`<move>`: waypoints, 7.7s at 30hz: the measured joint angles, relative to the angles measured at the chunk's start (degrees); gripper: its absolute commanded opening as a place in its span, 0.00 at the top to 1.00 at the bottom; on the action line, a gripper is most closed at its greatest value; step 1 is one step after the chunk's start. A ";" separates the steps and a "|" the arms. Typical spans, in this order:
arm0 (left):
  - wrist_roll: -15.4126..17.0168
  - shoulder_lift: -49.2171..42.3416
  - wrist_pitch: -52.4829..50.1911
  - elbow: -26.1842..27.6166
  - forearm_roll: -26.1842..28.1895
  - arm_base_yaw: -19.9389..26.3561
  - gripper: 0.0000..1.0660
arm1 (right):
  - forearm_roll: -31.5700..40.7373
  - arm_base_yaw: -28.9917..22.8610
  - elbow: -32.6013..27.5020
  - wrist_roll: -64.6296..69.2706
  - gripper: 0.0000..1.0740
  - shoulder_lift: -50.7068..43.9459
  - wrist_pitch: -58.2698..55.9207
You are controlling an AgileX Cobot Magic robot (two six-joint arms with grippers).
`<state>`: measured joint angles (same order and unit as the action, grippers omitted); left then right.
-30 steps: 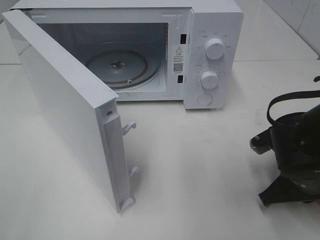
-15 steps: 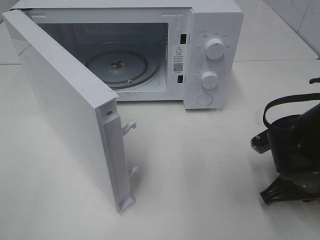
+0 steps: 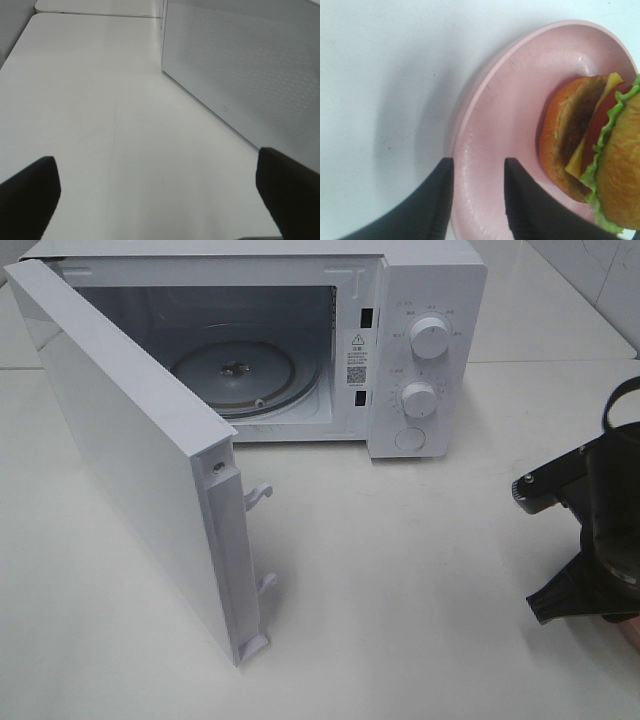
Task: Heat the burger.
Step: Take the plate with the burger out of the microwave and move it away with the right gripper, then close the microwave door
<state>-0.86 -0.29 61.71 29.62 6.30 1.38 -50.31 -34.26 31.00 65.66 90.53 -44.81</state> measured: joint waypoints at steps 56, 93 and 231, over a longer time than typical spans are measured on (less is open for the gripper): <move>0.00 0.00 0.00 0.00 0.00 0.00 0.05 | 43.66 15.47 -0.80 -51.80 0.29 -75.63 -10.43; 0.00 0.00 0.00 0.00 0.00 0.00 0.05 | 49.22 26.53 -2.35 -58.84 0.30 -90.76 -12.55; 0.86 105.20 -99.18 18.45 4.93 -38.27 1.00 | 49.27 26.53 -2.35 -59.30 0.30 -90.76 -12.61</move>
<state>0.00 104.91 -37.47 48.07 11.23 -36.90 -1.03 -7.73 28.65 6.36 -0.23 -57.41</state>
